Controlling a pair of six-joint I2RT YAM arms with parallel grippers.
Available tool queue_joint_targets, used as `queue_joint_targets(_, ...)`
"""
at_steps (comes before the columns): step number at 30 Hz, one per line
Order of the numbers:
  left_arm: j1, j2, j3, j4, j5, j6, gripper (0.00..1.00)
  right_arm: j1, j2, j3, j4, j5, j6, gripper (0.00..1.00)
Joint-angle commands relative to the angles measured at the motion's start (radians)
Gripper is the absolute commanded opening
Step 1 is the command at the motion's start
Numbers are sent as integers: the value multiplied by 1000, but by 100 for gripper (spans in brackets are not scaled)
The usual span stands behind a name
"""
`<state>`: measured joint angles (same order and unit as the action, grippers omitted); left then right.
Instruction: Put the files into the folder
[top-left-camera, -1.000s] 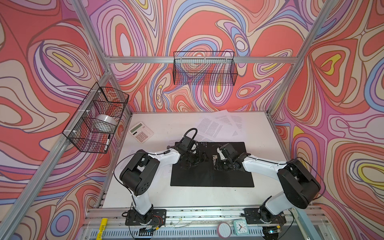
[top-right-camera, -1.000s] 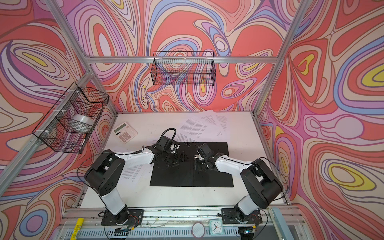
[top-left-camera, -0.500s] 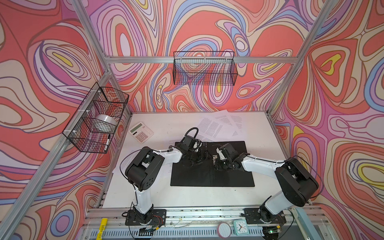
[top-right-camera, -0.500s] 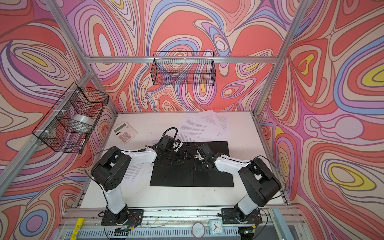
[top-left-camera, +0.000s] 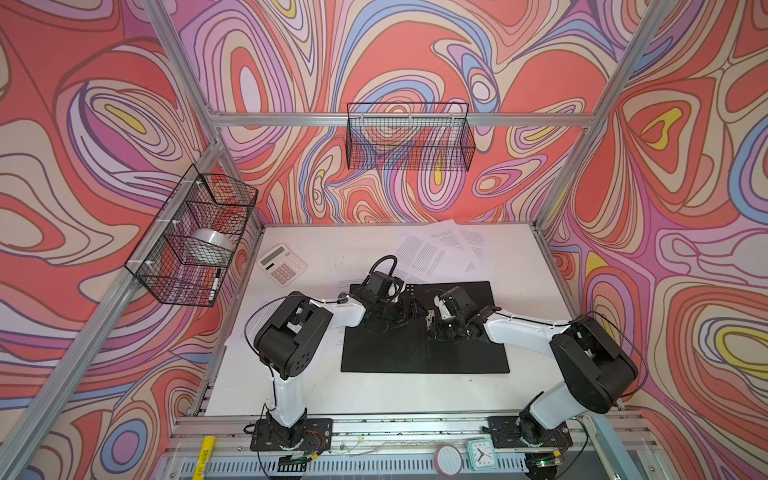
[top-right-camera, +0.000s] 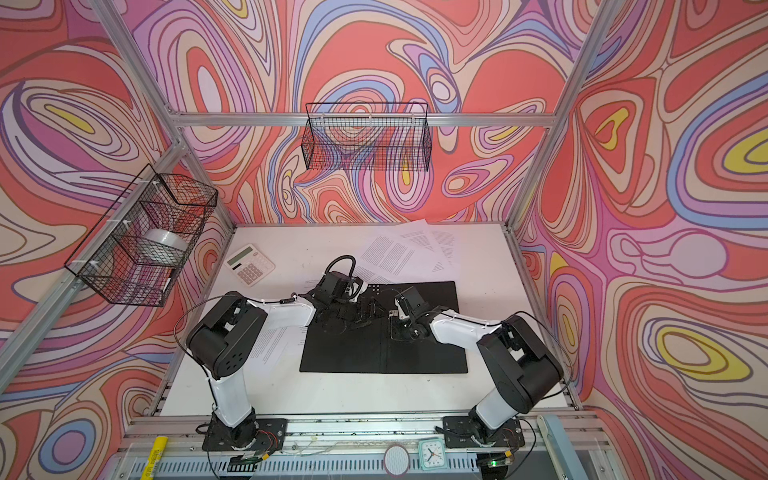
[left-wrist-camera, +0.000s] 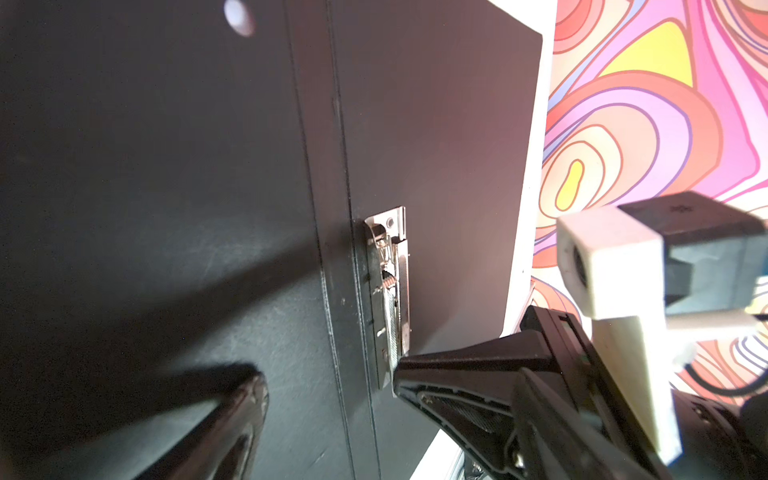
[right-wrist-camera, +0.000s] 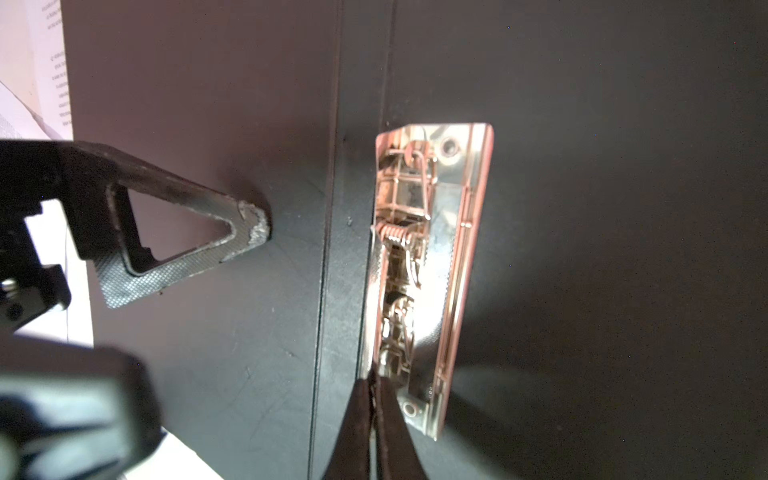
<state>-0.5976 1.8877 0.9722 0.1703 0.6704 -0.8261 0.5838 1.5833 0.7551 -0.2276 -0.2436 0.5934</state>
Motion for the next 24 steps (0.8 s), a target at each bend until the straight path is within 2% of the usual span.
queue_joint_targets(1, -5, 102, -75, -178, -122, 20, 92, 6, 66, -38, -72, 65, -7, 0)
queue_joint_targets(7, -4, 112, -85, -252, -166, 73, 92, 5, 86, -47, -114, 145, 31, 0)
queue_joint_targets(15, 15, 144, -110, -255, -165, 97, 92, 6, 92, -73, -146, 253, 118, 0)
queue_joint_targets(24, 36, 165, -117, -260, -163, 119, 91, 27, 119, -143, -67, 294, 225, 0)
